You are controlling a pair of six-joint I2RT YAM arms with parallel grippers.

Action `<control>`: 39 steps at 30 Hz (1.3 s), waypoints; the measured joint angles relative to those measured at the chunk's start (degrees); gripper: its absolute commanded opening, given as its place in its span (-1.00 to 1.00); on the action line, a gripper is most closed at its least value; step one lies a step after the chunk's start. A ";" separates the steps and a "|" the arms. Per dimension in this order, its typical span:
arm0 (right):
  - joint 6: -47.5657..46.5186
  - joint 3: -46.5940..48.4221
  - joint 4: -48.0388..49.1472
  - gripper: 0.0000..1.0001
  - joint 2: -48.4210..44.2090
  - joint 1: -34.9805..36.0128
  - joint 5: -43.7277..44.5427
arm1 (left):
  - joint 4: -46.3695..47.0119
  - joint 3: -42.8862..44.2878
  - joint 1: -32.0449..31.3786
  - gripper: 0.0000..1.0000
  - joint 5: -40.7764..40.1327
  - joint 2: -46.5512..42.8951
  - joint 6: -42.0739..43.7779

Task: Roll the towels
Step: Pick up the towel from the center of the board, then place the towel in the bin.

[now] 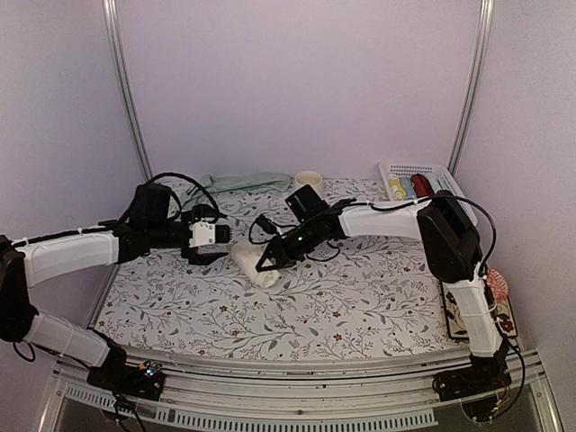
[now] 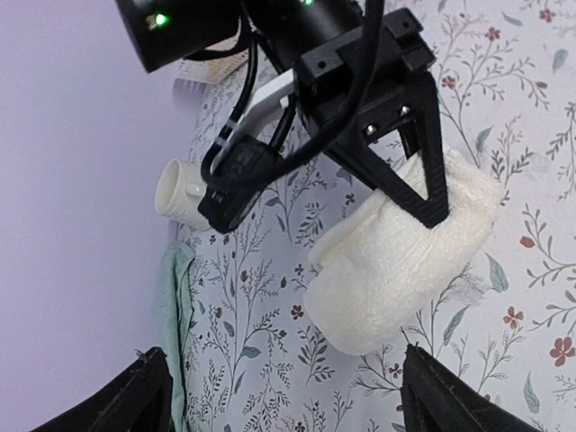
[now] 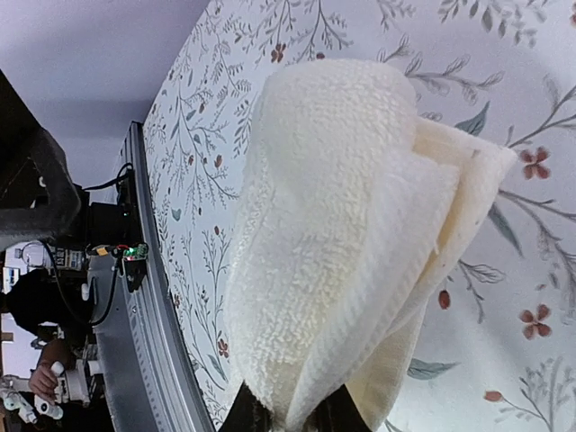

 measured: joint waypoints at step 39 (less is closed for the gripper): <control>-12.44 -19.52 -6.97 -0.95 -32.28 -38.36 35.08 | -1.60 -9.11 2.99 0.75 -5.27 -7.19 -26.95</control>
